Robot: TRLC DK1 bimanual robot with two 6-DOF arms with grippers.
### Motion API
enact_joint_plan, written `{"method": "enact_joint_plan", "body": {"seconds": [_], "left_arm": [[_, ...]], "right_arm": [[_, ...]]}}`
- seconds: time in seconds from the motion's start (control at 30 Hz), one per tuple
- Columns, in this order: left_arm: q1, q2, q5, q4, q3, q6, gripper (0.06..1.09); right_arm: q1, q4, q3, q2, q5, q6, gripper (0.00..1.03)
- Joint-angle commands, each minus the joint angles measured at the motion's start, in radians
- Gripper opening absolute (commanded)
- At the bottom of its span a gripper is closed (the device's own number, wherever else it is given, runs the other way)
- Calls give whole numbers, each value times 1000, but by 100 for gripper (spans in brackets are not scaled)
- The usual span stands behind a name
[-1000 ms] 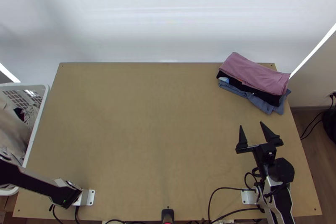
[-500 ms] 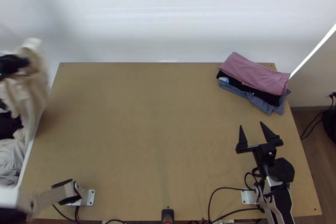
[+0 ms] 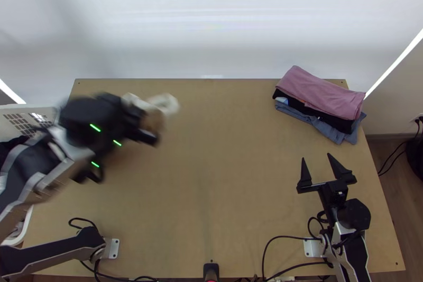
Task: Fold the t-shirt
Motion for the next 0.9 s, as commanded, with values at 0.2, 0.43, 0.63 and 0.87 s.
{"method": "enact_joint_plan", "body": {"seconds": [0.2, 0.43, 0.63, 0.87], "left_arm": [[-200, 173, -18, 336, -237, -49, 9], [-318, 368, -17, 522, -192, -73, 10], [-390, 466, 11, 545, -71, -70, 105], [-364, 347, 22, 513, -24, -73, 105]], "right_arm": [[-4, -22, -3, 4, 11, 7, 98], [-4, -22, -3, 4, 11, 7, 98], [-4, -22, -3, 4, 11, 7, 98], [-4, -22, -3, 4, 11, 7, 98]]}}
